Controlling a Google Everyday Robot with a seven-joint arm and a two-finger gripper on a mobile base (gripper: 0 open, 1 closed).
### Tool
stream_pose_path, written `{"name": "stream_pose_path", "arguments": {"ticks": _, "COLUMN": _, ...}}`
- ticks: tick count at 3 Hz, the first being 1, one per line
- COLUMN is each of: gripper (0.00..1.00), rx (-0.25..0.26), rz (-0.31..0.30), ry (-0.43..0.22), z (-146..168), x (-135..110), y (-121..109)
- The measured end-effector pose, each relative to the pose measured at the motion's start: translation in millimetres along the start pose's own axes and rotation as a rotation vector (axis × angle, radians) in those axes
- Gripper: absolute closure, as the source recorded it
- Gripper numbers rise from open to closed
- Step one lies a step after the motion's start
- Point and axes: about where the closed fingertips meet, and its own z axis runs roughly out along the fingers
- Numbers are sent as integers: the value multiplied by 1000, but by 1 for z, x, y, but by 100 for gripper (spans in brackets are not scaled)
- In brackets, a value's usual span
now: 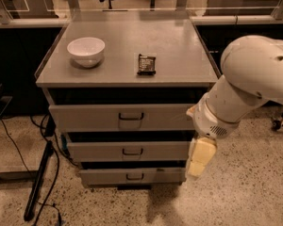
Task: Open middle drawer
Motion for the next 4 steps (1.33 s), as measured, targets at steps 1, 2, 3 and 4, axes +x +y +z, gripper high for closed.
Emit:
{"name": "stream_pose_path", "arguments": {"ticks": 1, "gripper": 0, "rx": -3, "rz": 0, "ry": -2, "z": 3, "x": 0, "y": 0}}
{"name": "stream_pose_path", "arguments": {"ticks": 2, "gripper": 0, "rx": -23, "rz": -13, "ry": -20, "z": 13, "x": -1, "y": 4}}
{"name": "stream_pose_path", "arguments": {"ticks": 3, "gripper": 0, "rx": -61, "rz": -22, "ry": -38, "z": 50, "x": -9, "y": 5}}
{"name": "stream_pose_path", "arguments": {"ticks": 4, "gripper": 0, "rx": -89, "rz": -30, "ry": -47, "z": 88, "x": -14, "y": 3}}
